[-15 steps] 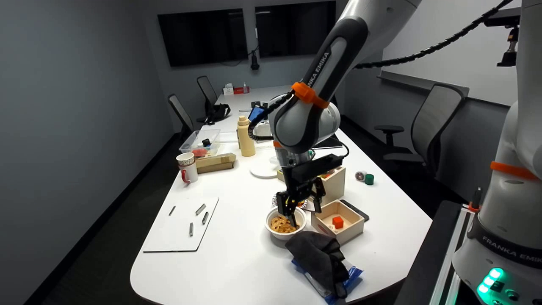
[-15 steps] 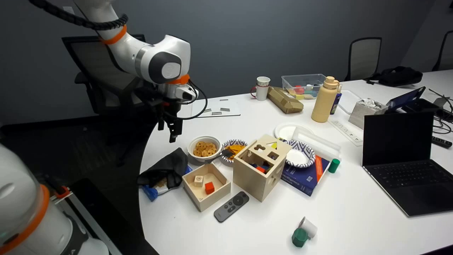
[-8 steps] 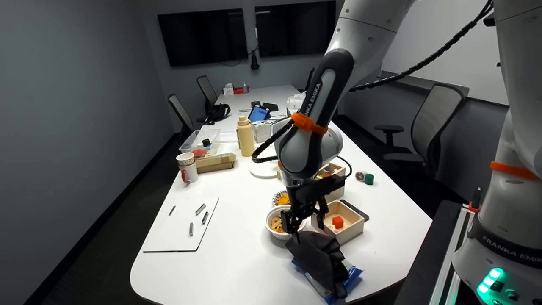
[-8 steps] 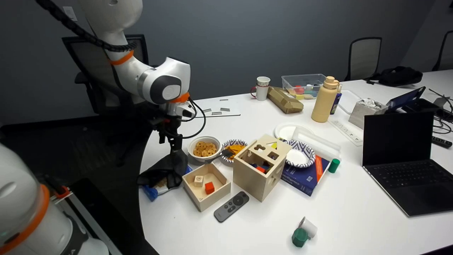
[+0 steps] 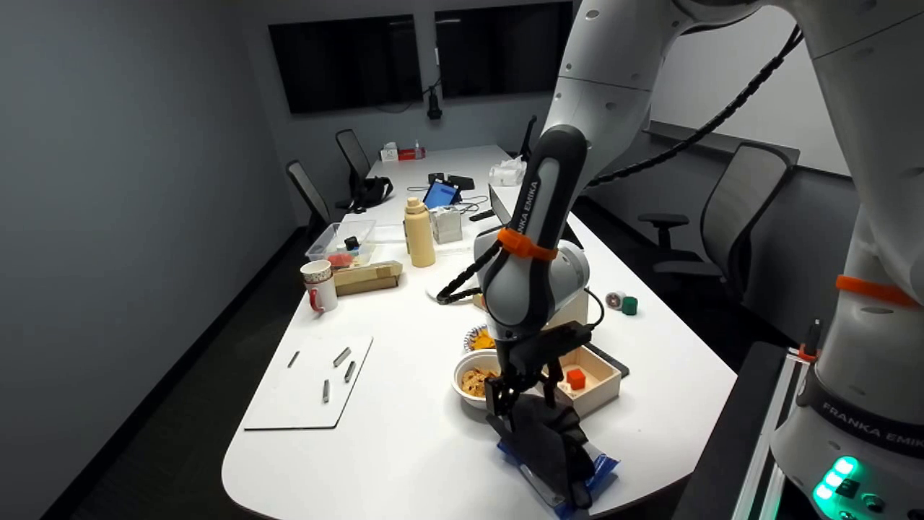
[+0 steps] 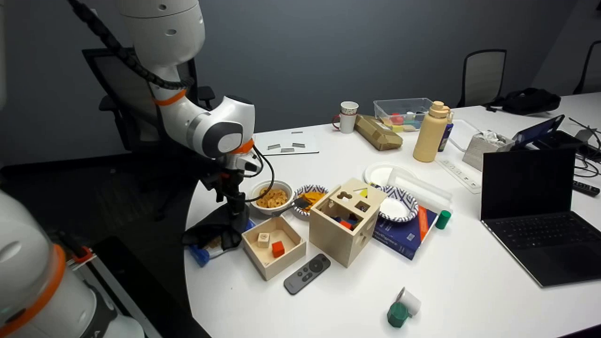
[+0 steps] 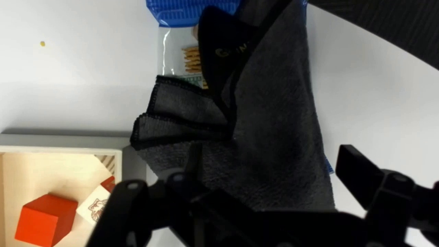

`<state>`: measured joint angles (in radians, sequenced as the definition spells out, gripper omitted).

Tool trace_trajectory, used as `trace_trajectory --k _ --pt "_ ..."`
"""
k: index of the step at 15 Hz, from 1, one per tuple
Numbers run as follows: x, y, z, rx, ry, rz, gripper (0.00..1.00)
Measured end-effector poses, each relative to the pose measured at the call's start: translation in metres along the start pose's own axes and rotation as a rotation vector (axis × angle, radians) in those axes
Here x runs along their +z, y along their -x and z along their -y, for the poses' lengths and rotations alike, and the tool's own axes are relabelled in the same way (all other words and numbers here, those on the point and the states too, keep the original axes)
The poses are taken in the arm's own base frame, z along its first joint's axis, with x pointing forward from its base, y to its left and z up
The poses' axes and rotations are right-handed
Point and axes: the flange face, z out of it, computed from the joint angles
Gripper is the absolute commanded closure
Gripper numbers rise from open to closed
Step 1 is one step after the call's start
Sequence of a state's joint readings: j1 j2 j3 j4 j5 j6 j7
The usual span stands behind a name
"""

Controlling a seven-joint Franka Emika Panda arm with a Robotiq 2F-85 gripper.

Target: Use the black towel to clean the table

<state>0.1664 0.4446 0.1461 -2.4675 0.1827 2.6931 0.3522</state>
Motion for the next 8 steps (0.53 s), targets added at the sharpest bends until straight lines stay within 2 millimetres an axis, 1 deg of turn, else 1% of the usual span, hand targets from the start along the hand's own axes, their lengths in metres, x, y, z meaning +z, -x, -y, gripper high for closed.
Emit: trace_trajectory --k 5,6,8 --pt "0.015 -0.007 0.001 0.006 0.001 0.009 0.65" --pt "0.016 -0.009 0.0 0.008 0.001 0.01 0.74" --pt "0.018 -0.013 0.0 0.012 0.001 0.009 0.88"
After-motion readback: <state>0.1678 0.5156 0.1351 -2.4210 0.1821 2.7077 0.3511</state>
